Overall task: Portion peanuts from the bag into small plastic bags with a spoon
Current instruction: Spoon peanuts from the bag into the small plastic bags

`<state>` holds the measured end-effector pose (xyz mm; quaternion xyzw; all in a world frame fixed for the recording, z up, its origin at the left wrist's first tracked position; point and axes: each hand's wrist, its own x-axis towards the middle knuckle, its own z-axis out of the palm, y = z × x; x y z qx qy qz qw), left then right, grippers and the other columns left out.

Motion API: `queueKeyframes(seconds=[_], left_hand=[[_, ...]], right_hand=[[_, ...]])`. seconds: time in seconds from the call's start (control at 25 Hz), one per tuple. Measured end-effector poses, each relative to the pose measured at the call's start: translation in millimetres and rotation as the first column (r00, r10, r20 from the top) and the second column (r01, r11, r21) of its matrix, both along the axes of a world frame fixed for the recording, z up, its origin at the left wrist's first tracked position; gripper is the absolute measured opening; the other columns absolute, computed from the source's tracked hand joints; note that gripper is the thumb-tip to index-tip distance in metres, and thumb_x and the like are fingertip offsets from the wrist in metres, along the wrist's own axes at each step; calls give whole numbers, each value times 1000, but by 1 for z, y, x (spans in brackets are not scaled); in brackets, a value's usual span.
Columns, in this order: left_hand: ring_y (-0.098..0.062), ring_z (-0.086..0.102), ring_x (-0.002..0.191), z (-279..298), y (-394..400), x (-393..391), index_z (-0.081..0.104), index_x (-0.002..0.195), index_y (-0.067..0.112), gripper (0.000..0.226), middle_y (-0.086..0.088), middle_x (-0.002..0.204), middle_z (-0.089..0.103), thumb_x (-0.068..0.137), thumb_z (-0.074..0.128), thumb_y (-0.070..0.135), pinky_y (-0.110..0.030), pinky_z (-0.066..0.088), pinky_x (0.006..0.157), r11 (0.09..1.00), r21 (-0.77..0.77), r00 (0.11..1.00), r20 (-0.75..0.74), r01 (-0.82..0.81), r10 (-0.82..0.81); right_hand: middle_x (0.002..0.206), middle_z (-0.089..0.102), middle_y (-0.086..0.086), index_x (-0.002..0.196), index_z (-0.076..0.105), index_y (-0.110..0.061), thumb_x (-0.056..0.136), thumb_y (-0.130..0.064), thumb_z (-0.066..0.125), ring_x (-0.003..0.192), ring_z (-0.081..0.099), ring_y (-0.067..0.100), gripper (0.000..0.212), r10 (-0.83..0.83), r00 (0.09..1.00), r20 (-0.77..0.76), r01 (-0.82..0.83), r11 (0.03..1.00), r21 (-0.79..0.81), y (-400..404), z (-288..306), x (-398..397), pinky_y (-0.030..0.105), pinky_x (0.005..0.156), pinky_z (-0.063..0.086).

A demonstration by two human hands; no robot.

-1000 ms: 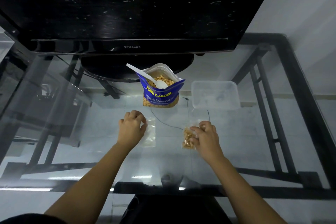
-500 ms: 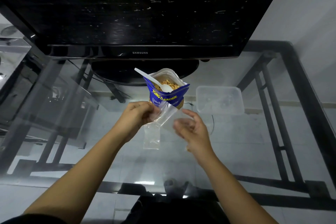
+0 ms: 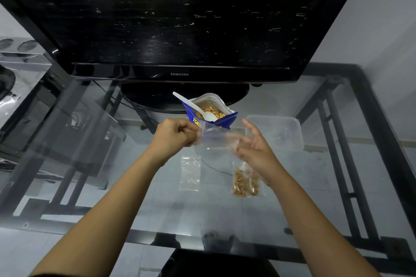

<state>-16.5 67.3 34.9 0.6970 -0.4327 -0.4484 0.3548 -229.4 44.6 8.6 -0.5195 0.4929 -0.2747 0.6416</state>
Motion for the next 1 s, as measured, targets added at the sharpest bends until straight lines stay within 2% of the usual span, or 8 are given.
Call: queueKeyframes(seconds=[0.12,0.2,0.32,0.44,0.6,0.8,0.88,1.0], left_hand=[[-10,64,64,1,0,-2,72,80,17,11,-5,71,71,80,67,8,-11,47,56,999,-37,994,111,0,4],[-6,61,59,7,0,-5,72,76,17,13,-2,66,70,79,66,5,-9,44,52,999,-50,998,63,19,-16],[-2,59,52,14,-1,-9,72,74,12,15,5,57,66,77,64,-1,-7,41,48,998,-59,998,-49,29,-32],[1,57,48,17,-4,-10,71,76,7,14,8,51,65,78,62,-4,-6,40,47,999,-53,997,-82,7,-11],[0,58,49,15,-7,-15,69,85,3,10,-1,64,65,84,59,1,-8,41,48,999,-52,991,-134,16,-23],[-11,52,67,-18,-35,9,57,102,18,41,5,78,56,78,65,50,-30,45,68,844,-67,840,-162,-533,517],[-8,51,66,-21,-53,17,58,111,15,41,6,78,58,83,63,44,-32,42,69,899,-78,901,-93,-431,424],[-4,50,62,-9,-69,13,64,89,16,13,6,70,57,90,57,26,-19,41,61,946,-282,959,179,-162,218]], right_hand=[[138,45,-5,138,36,-22,86,-10,58,126,41,6,58,-75,957,-281,-74,872,-483,1,10,11,4,91,34],[138,42,-10,137,40,-19,77,-39,70,128,35,4,70,-14,910,-415,-280,718,-637,2,15,22,3,101,18],[132,53,-5,132,46,-19,63,-60,69,121,45,14,83,-56,837,-545,-377,662,-647,-3,13,34,20,102,23],[111,65,-4,115,59,-21,67,-57,65,100,58,14,60,-135,889,-437,-255,646,-719,-5,9,39,28,91,42],[100,66,-5,106,64,-18,67,-34,79,87,54,3,45,-136,943,-305,-131,689,-713,-10,4,39,9,75,41],[99,63,-7,108,63,-20,66,-32,81,87,56,4,48,-206,954,-220,46,820,-570,-27,-1,30,8,73,41],[102,62,-9,108,62,-20,67,-34,80,92,57,4,47,-200,951,-237,48,851,-524,-35,-4,28,7,74,39],[104,63,-11,109,61,-22,68,-37,79,99,57,6,47,-154,954,-257,17,883,-468,-42,-7,29,10,77,40]])
